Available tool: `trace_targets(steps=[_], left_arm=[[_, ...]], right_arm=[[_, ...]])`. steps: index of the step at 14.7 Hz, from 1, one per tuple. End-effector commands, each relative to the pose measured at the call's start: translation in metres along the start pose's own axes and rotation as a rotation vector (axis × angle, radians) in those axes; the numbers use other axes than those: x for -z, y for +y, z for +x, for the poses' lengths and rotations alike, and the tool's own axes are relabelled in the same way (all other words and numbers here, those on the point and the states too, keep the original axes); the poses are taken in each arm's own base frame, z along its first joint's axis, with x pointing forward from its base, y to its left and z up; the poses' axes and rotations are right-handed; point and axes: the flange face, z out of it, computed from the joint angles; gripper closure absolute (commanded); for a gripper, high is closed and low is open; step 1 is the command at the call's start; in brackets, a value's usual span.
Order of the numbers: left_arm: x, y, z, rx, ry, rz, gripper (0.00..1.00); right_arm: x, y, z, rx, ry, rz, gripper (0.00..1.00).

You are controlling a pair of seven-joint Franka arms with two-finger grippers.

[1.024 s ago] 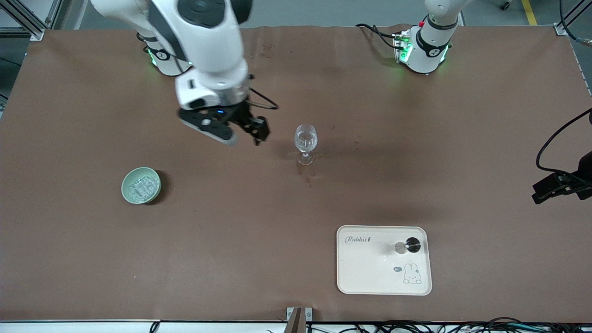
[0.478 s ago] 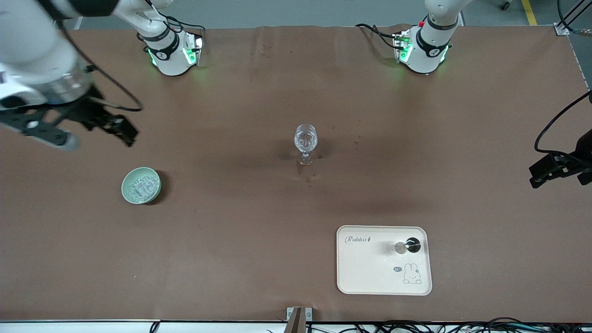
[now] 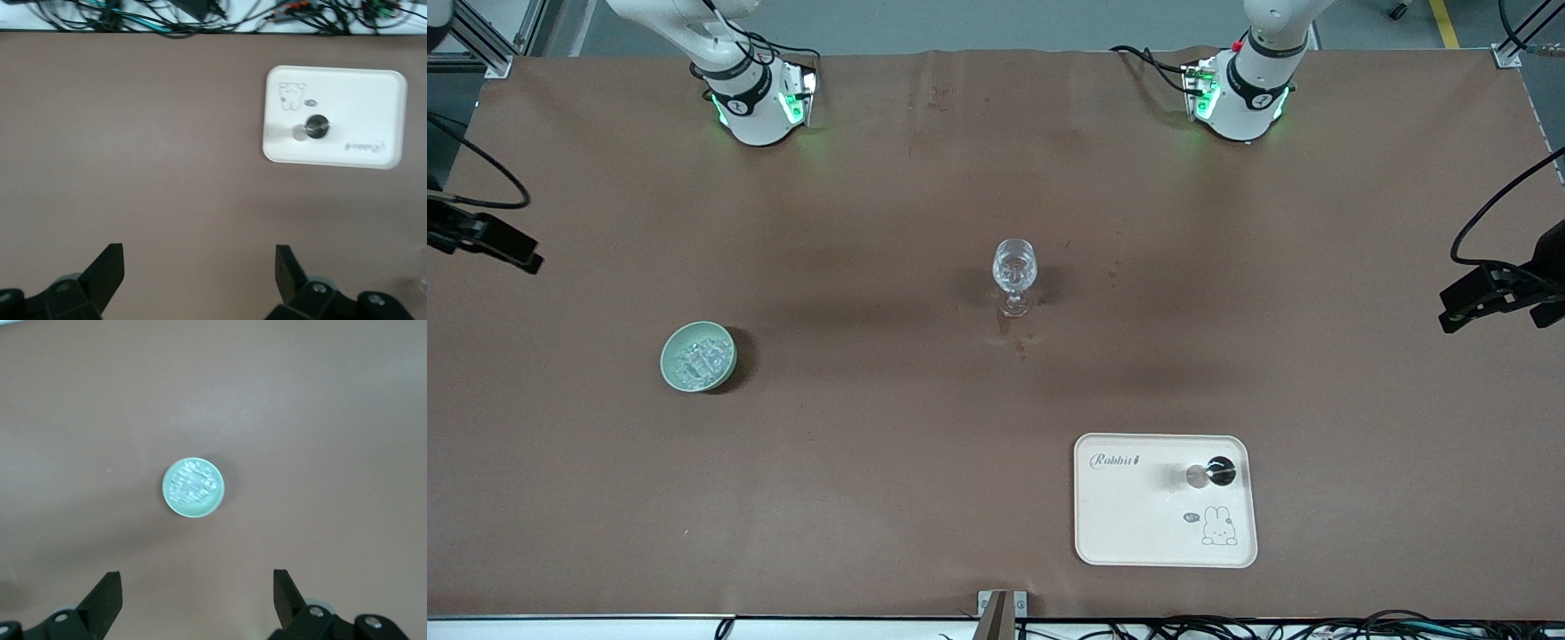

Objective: Pour wine and add ice with both arms

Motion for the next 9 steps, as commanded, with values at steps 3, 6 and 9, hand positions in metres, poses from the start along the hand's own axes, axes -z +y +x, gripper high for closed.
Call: trace_targets(steps=[3, 6, 9], left_arm=[[0.018, -0.006, -0.029, 0.000, -0.073, -0.037, 0.00], [0.020, 0.012, -0.045, 0.006, -0.095, -0.034, 0.00], [0.019, 0.026, -0.068, 0.007, -0.109, -0.041, 0.00]], right_arm=[[-0.004, 0.011, -0.024, 0.018, -0.003, 0.022, 0.00], [-0.002, 0.011, -0.023, 0.027, -0.001, 0.053, 0.00], [-0.002, 0.015, -0.020, 0.051, 0.010, 0.055, 0.00]])
